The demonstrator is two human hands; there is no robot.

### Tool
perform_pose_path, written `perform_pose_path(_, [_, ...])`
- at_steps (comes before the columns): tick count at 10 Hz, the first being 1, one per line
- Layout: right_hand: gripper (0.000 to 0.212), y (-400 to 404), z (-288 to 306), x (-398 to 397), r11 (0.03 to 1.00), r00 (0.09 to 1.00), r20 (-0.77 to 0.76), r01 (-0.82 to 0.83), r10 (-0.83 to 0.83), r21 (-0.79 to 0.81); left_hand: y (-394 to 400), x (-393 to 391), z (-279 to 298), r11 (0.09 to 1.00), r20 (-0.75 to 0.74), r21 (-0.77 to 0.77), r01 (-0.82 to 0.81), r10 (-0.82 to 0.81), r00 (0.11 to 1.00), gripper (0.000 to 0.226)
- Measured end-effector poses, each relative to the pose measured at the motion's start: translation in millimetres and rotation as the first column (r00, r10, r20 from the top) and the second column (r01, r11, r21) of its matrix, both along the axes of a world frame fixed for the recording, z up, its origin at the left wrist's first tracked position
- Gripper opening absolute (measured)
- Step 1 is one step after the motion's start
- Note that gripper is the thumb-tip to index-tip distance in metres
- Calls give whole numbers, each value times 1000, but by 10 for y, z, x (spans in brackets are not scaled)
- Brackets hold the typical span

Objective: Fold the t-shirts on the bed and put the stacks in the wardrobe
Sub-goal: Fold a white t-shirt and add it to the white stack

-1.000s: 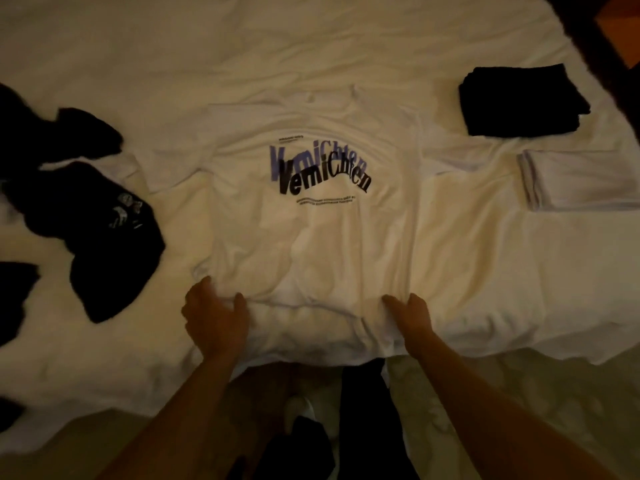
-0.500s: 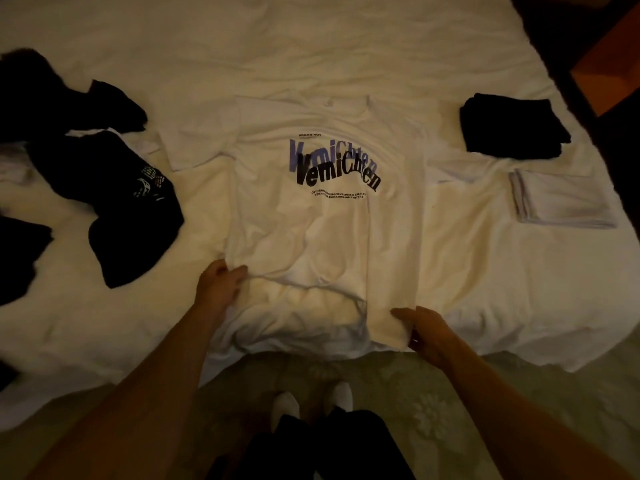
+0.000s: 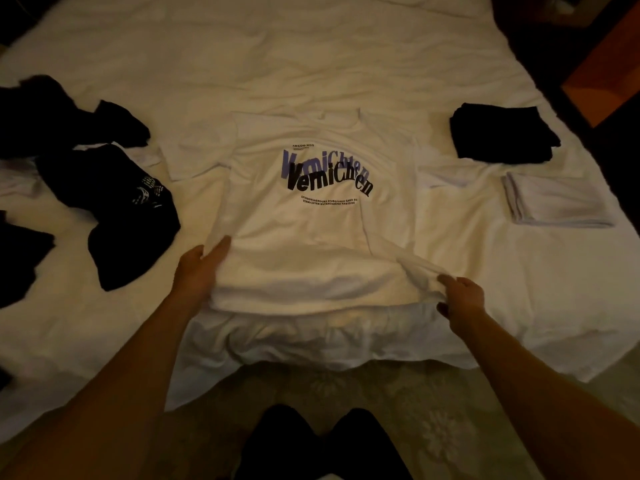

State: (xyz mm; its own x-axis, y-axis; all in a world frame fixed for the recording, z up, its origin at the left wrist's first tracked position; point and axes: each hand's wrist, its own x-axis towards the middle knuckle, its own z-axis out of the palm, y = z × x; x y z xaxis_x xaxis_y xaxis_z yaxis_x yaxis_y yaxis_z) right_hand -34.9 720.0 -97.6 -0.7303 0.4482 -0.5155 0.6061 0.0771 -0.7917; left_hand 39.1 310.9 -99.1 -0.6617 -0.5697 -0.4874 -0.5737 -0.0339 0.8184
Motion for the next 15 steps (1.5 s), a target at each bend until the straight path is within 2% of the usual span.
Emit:
perform_pose_path(1, [38,118,-190,51,991,989,67,-128,130,-35,21,254,-195,940,227,87,329,-341,912,97])
perform_pose_path(2, [37,210,-372,47,967,969,77,-222,233,-125,-108,338,-232,899,281,133,417,-438,854,106])
perform_pose_path(3, [19,243,-570,17,952,971,-29,-237,236,-192,-146,437,-313,911,78,118,396,-406,911,97])
perform_pose_path(4, [14,275,-740,13,944,961,-125,-268,247,-194,-118,608,-503,980,-143,17,198,-194,971,70])
perform_pose_path(5, [12,371,-931,154,936,966,-154,-243,209,-255,39,800,-642,997,-250,-33,66,-72,965,20])
perform_pose_path(6, [23,446,-985,251,950,956,-214,-244,202,-194,151,917,-673,1000,-261,-5,10,-11,965,25])
perform_pose_path(7, [33,495,-878,404,947,916,-367,-248,161,-204,183,954,-531,990,-292,135,-33,71,954,9])
perform_pose_path(8, [36,578,-681,552,885,834,-523,-366,175,-288,130,995,-395,967,-450,243,72,47,892,25])
perform_pose_path(9, [45,633,-622,642,806,744,-421,-589,518,-49,70,1130,-443,963,-403,-5,269,-248,881,59])
perform_pose_path(10, [50,632,-767,661,671,653,-191,-646,733,365,131,1200,-574,862,-177,-321,393,-462,869,69])
perform_pose_path(11, [47,601,-813,685,621,651,-168,-566,740,542,171,1198,-660,869,-214,-441,222,-342,915,39])
perform_pose_path(12, [33,595,-798,718,689,678,-253,-508,690,518,198,1234,-699,898,-308,-439,17,-169,936,20])
perform_pose_path(13, [22,629,-756,751,740,693,-316,-475,648,476,169,1197,-674,869,-343,-476,-133,-44,938,7])
perform_pose_path(14, [20,668,-632,778,867,763,-443,-493,470,71,146,1095,-621,902,-391,-325,-283,144,909,23])
perform_pose_path(15, [23,762,-504,750,823,815,-456,-505,356,-260,161,1042,-572,947,-438,-81,-312,247,864,33])
